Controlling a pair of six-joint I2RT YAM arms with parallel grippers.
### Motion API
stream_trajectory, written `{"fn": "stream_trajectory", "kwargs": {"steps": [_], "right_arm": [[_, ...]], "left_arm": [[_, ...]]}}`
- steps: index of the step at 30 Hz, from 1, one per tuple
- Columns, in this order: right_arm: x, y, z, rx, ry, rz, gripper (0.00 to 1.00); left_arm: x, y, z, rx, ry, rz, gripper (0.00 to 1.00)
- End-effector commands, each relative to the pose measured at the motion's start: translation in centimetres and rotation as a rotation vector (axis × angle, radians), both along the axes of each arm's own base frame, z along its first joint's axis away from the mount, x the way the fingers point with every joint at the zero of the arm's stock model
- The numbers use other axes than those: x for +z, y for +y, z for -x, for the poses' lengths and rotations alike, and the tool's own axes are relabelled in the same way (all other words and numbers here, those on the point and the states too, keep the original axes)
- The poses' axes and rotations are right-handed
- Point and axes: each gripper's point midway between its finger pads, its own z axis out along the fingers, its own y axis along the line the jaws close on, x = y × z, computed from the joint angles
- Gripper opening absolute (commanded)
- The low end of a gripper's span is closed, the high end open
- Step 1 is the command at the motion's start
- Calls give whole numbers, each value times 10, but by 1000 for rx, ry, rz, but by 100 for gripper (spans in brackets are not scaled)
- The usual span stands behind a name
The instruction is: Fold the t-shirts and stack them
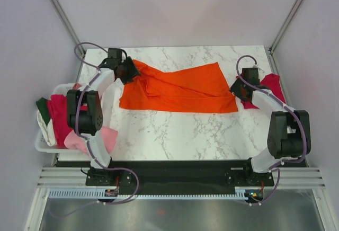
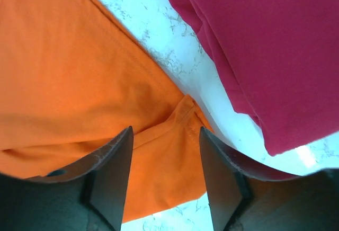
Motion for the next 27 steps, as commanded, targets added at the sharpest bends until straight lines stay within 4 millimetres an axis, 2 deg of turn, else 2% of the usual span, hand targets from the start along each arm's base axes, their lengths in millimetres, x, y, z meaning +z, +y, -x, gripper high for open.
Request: {"fn": "stream_trajectory", "kwargs": {"steps": [1, 2, 3, 4, 5, 6, 7, 9, 12, 13, 14, 18, 19, 22, 24, 25, 27], "right_arm": [[35, -2, -3, -10, -114, -3, 62], [35, -2, 1, -10, -118, -3, 64], [38, -2, 2, -11, -128, -4, 65], [46, -2, 5, -15, -153, -7, 68], [45, -2, 8, -17, -157, -10, 70], [46, -2, 11, -20, -165, -11, 73], [54, -3, 14, -26, -192, -13, 77], [50, -3, 24, -43, -198, -27, 80], [46, 0, 41, -78, -215, -76, 79], [42, 1, 46, -88, -212, -93, 73], [29, 4, 54, -93, -198, -109, 71], [12, 12, 67, -127, -195, -146, 65], [6, 10, 68, -148, -186, -145, 63], [-8, 10, 67, -179, -159, -152, 60], [-14, 10, 65, -197, -152, -164, 58], [-21, 9, 65, -208, -139, -166, 57], [-26, 8, 60, -243, -148, -179, 56]], "left_arm": [[78, 4, -2, 3, -204, -19, 69], [97, 5, 4, 11, -243, -17, 77], [102, 5, 8, 15, -250, -16, 90], [104, 7, 14, 23, -250, -17, 91], [107, 9, 20, 33, -249, -25, 93], [121, 11, 27, 42, -271, -24, 99], [120, 13, 34, 51, -260, -27, 100], [129, 18, 48, 82, -263, -28, 100], [121, 20, 65, 108, -225, -11, 100], [117, 20, 74, 122, -210, 3, 100], [115, 20, 78, 131, -203, 11, 100], [97, 21, 98, 174, -159, 36, 99], [86, 22, 103, 185, -138, 39, 99], [73, 25, 112, 212, -123, 42, 98], [70, 26, 117, 225, -126, 45, 98], [62, 26, 122, 228, -111, 47, 98], [62, 25, 123, 235, -123, 66, 97]]}}
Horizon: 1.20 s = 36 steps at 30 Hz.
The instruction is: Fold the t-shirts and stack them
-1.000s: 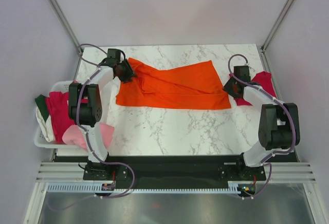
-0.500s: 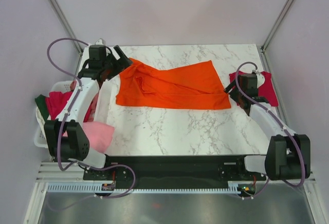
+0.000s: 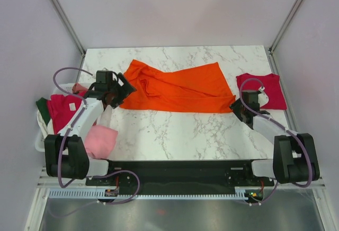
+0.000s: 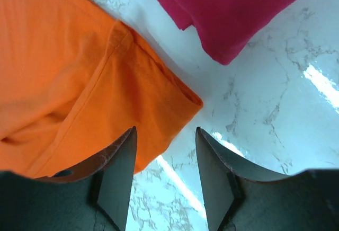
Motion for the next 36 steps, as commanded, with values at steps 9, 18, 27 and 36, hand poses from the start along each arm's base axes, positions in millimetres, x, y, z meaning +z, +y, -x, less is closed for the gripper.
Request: {"fn": "stream_trajectory", "kwargs": {"steps": [9, 18, 27, 36], "right_arm": [[-18, -17, -24, -197, -44, 3, 36], [3, -38, -25, -229, -68, 118, 0], [3, -31, -28, -171, -62, 118, 0], [3, -28, -27, -160, -75, 103, 0]], "left_arm": [[-18, 2, 8, 119, -57, 77, 94], [-43, 7, 9, 178, -58, 93, 69], [-84, 4, 8, 256, -11, 36, 65], [-102, 13, 4, 343, 23, 4, 59]]}}
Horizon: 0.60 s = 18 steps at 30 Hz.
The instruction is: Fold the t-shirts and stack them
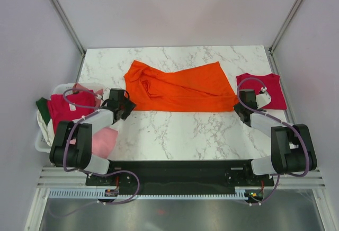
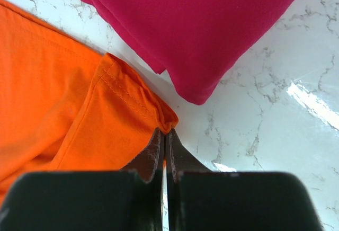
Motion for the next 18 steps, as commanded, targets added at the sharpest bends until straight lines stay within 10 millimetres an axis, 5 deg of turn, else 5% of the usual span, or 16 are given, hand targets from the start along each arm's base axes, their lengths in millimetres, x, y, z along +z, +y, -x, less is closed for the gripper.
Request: {"fn": "stream_trajectory", "kwargs": {"steps": [1, 7, 9, 11, 18], "right_arm": [[16, 0, -11, 7, -59, 7, 0], [19, 1, -10, 9, -69, 4, 0], [21, 1, -9, 8, -75, 4, 0], [24, 0, -9, 10, -81, 10, 0], [35, 0, -12, 20, -64, 16, 0]], "left_arm": [[5, 12, -14, 115, -37, -10, 56], [-5, 15, -24, 149, -7, -22, 41], [-11, 16, -25, 164, 12, -21, 16], [-14, 24, -23, 193, 26, -26, 2], [19, 35, -26, 175, 25, -107, 2]]}}
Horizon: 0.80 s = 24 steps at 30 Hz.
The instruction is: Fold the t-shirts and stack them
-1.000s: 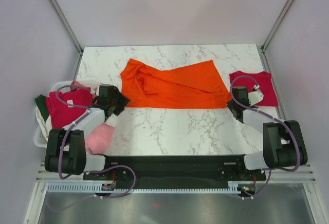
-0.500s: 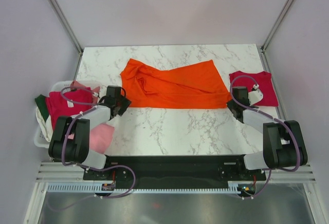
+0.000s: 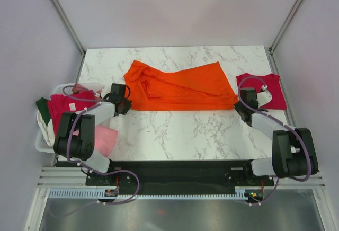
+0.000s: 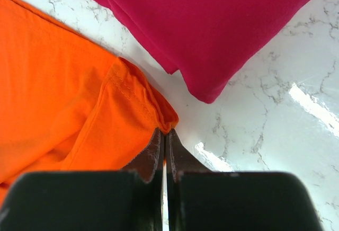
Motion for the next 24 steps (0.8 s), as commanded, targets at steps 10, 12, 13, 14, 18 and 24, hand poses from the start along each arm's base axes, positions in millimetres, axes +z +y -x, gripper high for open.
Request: {"fn": "stream_trajectory", "kwargs": {"steps": [10, 12, 13, 14, 18, 24], "right_arm": [[143, 8, -44, 37, -191, -5, 0], [144, 10, -37, 47, -186, -17, 0], [145, 12, -34, 55, -191, -27, 0], [141, 12, -30, 58, -182, -32, 0], [141, 13, -17, 63, -174, -35, 0], [216, 8, -3, 92, -281, 14, 0]], "left_arm": [[172, 26, -8, 2, -198, -137, 2], [180, 31, 3, 14, -203, -151, 2], [182, 31, 6, 13, -208, -149, 2], [182, 31, 14, 11, -217, -146, 2], [190, 29, 25, -10, -230, -128, 2], [265, 27, 40, -62, -350, -135, 2]]}}
